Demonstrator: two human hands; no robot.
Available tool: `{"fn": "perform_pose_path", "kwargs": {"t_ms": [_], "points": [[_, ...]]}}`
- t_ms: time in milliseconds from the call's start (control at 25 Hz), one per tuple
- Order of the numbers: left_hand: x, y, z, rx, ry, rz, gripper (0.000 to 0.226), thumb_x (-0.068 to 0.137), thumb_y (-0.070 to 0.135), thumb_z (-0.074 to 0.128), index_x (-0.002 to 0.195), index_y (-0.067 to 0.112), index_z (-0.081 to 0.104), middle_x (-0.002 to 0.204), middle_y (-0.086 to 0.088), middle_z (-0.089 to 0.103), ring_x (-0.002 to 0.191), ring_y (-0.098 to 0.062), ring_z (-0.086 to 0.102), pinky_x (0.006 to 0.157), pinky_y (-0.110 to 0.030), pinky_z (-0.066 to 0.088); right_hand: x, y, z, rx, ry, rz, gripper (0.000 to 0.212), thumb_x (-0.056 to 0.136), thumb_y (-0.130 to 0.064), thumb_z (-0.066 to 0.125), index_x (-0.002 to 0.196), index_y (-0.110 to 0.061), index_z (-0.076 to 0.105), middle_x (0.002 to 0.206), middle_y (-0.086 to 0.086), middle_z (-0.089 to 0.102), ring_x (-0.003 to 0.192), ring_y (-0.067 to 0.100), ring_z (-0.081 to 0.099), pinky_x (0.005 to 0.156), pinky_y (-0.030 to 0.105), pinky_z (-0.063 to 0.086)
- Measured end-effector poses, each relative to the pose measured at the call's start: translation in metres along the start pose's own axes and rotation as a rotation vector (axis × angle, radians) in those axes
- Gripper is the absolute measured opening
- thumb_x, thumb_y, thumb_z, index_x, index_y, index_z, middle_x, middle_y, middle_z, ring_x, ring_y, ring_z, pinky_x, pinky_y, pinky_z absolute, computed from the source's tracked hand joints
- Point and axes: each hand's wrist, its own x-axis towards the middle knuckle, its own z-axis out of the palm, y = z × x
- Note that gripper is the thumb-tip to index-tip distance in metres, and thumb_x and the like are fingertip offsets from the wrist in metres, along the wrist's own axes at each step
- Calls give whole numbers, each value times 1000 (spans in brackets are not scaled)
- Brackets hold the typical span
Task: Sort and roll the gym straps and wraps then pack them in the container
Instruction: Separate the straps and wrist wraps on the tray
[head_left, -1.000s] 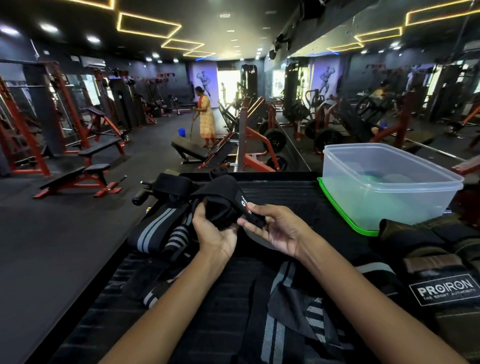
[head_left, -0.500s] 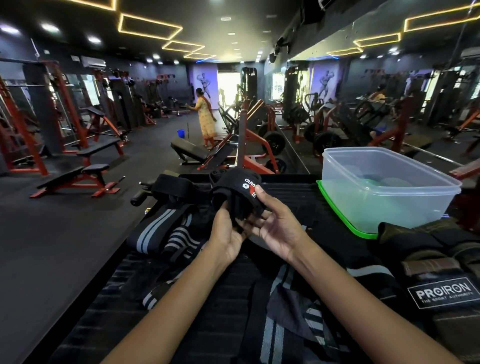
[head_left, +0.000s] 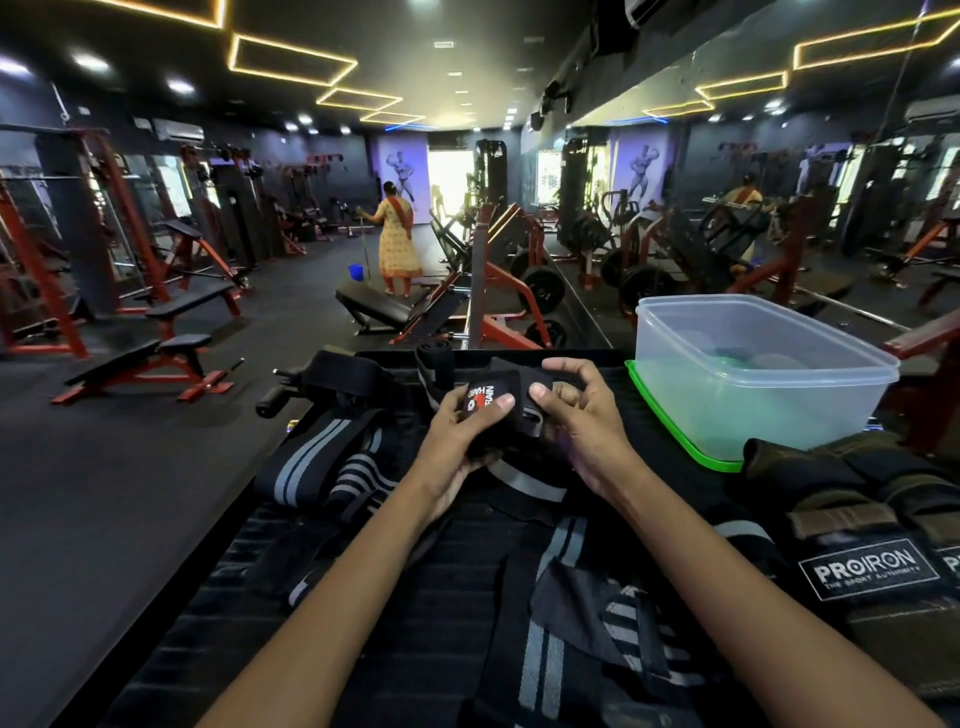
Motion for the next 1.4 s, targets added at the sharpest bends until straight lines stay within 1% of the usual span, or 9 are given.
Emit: {"fn": "perform_pose_path", "kwargs": {"t_ms": [120, 240, 360, 520, 640, 880, 1040, 1240, 1400], "points": [[-3, 1, -1, -36, -49, 13, 60, 76, 41, 72, 127, 18, 53, 115, -2, 67, 104, -15, 65, 88, -37, 53, 1, 1, -1, -10, 17, -3, 25, 96, 1, 51, 119, -10, 51, 71, -2, 69, 63, 6, 65, 57, 24, 54], [-4, 6, -3, -50, -60, 38, 66, 82, 61, 47, 132, 19, 53, 127, -3, 61, 117, -18, 58, 98, -42, 48, 5, -1, -3, 5, 71, -19, 28, 95, 5, 48, 117, -12, 53, 78, 5, 66, 67, 9, 64, 62, 24, 55], [-1, 4, -5, 9, -43, 61, 73, 79, 64, 36, 135, 20, 51, 133, -1, 55, 124, -18, 52, 104, -44, 43, 5, -1, -6, -4, 72, -55, 30, 94, 8, 47, 117, -10, 52, 82, 9, 66, 72, 12, 64, 65, 22, 55], [-2, -4, 1, 233, -91, 97, 47, 89, 44, 54, 132, 24, 50, 127, 3, 59, 114, -10, 58, 98, -33, 45, 1, -1, -17, -35, 63, -93, 31, 92, 11, 48, 109, -14, 55, 81, 5, 69, 73, 11, 65, 65, 20, 53], [2, -12, 5, 329, -151, 157, 60, 85, 30, 71, 138, 25, 43, 132, 3, 55, 117, -10, 56, 102, -31, 43, -2, -6, -36, -144, 54, -140, 33, 91, 11, 50, 104, -17, 60, 87, 9, 66, 82, 16, 62, 70, 25, 52], [3, -16, 52, 477, -203, 245, 39, 91, 17, 64, 128, 21, 52, 137, 2, 52, 130, -12, 47, 109, -30, 37, -14, -20, -87, -180, 274, -140, 35, 90, 16, 47, 98, -16, 60, 86, 12, 62, 78, 12, 60, 65, 16, 49], [5, -16, 94, 552, -206, 266, 45, 92, 17, 62, 135, 14, 47, 140, -1, 48, 130, -13, 44, 98, -22, 35, -24, -28, -102, -170, 385, -107, 31, 91, 17, 45, 105, -9, 55, 77, 7, 59, 53, -3, 60, 46, 10, 42], [3, -30, 96, 489, -259, 123, 69, 86, 39, 68, 144, 23, 33, 136, 2, 49, 120, -12, 51, 97, -27, 44, -28, -27, -114, -201, 419, -127, 34, 90, 16, 47, 95, -15, 59, 74, 9, 55, 63, 9, 54, 53, 15, 43], [3, -35, 79, 918, -474, 117, 106, 75, 36, 80, 152, 24, 8, 125, 2, 50, 116, -7, 46, 94, -18, 33, -26, -30, -116, -227, 435, -164, 30, 90, 17, 46, 103, -7, 57, 52, -12, 46, 45, -3, 41, 47, 8, 34]]}}
